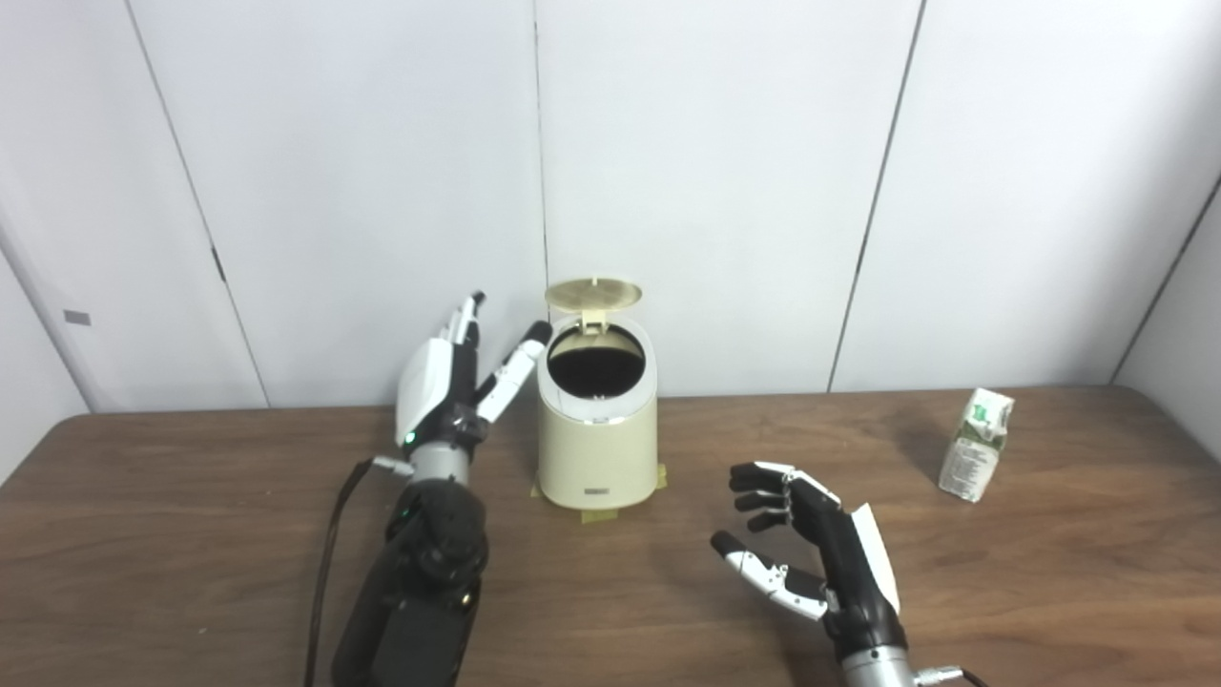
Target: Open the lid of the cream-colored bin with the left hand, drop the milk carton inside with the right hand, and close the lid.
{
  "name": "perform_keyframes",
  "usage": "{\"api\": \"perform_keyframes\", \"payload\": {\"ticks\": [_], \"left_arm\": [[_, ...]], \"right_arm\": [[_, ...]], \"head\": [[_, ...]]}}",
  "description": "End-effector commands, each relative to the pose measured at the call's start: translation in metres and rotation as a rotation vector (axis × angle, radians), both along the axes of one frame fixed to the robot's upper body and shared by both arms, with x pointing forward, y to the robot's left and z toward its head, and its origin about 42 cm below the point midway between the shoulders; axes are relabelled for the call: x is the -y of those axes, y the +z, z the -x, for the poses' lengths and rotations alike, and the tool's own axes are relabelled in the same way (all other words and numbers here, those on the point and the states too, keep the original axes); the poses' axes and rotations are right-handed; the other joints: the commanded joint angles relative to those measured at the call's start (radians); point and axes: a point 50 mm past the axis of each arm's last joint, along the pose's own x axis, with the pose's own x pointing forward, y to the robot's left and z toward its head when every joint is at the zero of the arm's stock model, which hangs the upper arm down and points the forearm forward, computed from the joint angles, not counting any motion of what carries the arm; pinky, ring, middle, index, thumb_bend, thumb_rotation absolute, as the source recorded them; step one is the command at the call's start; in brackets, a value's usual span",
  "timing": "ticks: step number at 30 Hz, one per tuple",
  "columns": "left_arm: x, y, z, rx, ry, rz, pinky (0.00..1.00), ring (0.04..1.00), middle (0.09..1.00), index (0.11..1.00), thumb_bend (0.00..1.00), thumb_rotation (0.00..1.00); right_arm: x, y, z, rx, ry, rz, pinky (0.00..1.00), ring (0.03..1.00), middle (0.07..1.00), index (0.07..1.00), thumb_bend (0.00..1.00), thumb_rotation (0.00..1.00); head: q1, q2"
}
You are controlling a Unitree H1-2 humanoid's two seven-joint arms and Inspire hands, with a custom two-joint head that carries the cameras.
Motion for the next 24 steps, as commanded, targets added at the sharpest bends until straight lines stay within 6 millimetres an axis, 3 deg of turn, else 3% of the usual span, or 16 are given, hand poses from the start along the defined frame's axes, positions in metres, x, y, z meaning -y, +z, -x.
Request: {"api": "perform_keyframes", "payload": {"ticks": [1,6,9,12,15,17,21,24], "left_arm": [[-0.006,0.024,0.008,0.156,-0.015,0.043,1.0,1.0,1.0,1.0,0.67,1.0],[-0.017,0.015,0.044,0.269,-0.032,0.12,1.0,1.0,0.986,0.957,0.65,1.0],[-0.024,0.008,0.066,0.3,-0.04,0.149,1.0,1.0,0.968,0.94,0.63,1.0],[-0.031,0.0,0.088,0.308,-0.067,0.194,1.0,0.987,0.942,0.924,0.53,1.0],[-0.037,-0.011,0.106,0.319,-0.122,0.279,0.96,0.938,0.918,0.907,0.49,1.0],[-0.042,-0.02,0.119,0.329,-0.186,0.364,0.91,0.927,0.918,0.9,0.49,1.0],[-0.05,-0.037,0.145,0.353,-0.254,0.455,0.86,0.906,0.896,0.863,0.5,1.0],[-0.057,-0.049,0.16,0.347,-0.262,0.46,0.87,0.901,0.891,0.854,0.5,1.0]], "right_arm": [[0.003,-0.021,0.012,-0.056,-0.007,0.01,0.54,0.636,0.674,0.669,0.31,0.23],[0.007,-0.012,0.014,-0.003,-0.017,0.014,0.5,0.613,0.652,0.662,0.3,0.26],[0.01,-0.005,0.015,0.02,-0.007,-0.016,0.54,0.641,0.669,0.665,0.28,0.25],[0.015,0.002,0.015,0.069,0.017,-0.07,0.58,0.667,0.685,0.666,0.33,0.29],[0.022,0.011,0.015,0.107,0.01,-0.095,0.56,0.655,0.683,0.672,0.44,0.43],[0.029,0.021,0.014,0.122,0.006,-0.135,0.57,0.666,0.695,0.687,0.56,0.45],[0.051,0.035,0.01,0.159,0.027,-0.15,0.62,0.714,0.748,0.752,0.7,0.48],[0.074,0.042,0.0,0.204,0.027,-0.145,0.72,0.782,0.808,0.825,0.84,0.54]], "head": [[-0.002,0.001],[0.001,0.005],[-0.001,0.004],[-0.004,0.006],[0.0,0.003],[0.001,0.003],[0.006,0.008],[-0.002,0.007]]}}
